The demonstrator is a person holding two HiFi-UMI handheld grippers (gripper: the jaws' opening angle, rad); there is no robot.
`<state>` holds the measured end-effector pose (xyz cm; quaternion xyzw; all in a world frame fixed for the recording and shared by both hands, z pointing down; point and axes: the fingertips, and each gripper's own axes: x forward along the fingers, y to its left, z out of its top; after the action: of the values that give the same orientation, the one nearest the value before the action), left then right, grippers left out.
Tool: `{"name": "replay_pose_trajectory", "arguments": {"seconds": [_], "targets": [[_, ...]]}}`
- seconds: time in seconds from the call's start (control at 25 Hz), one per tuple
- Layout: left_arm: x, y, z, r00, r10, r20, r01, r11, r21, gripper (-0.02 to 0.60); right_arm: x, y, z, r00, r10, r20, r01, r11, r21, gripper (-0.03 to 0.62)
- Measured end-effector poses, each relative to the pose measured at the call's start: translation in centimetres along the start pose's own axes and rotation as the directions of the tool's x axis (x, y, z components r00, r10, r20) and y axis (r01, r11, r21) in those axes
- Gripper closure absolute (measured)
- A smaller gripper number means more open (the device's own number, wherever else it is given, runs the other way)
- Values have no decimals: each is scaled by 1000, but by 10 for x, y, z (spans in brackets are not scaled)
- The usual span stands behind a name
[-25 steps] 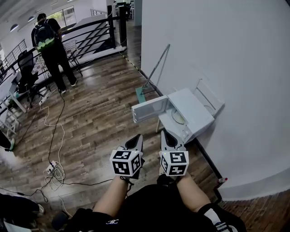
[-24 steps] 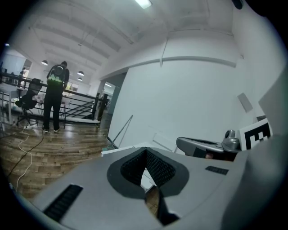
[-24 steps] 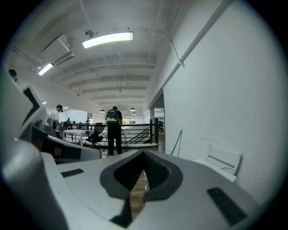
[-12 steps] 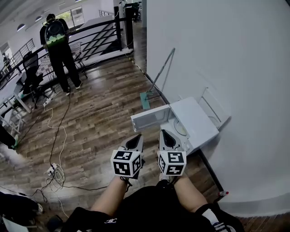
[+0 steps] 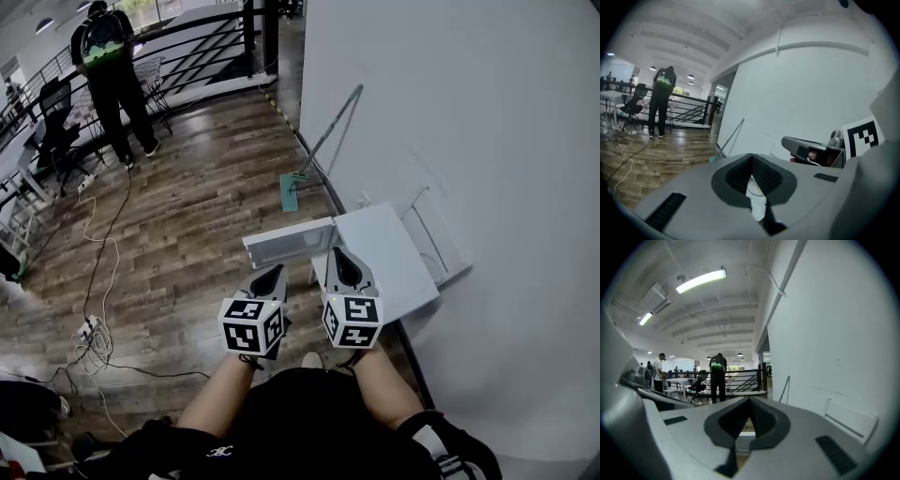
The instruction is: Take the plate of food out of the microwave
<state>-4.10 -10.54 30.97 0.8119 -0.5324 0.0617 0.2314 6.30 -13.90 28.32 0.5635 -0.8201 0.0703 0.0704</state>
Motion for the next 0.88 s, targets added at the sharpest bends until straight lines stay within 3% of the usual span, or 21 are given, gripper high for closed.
{"name": "replay_pose_trajectory", "arguments": {"seconds": [0.2,0.44,0.64,0.88], "targets": [[33,5,-1,1000,21,19,-18,993,-118,588,26,-24,-6,999,39,-28,-39,999,23,580],[66,6,-43,993,52,-104,-62,993,-101,588,46,-38,-46,989,74,-124,-68,996,57,580],[95,18,-79,981,-14,-193,-20,985,-174,588,59,-43,-90,975,49,-215,-41,998,40,580],[132,42,-125,964,-73,-256,20,978,-206,588,66,-47,-148,950,25,-310,-22,1000,12,580]]}}
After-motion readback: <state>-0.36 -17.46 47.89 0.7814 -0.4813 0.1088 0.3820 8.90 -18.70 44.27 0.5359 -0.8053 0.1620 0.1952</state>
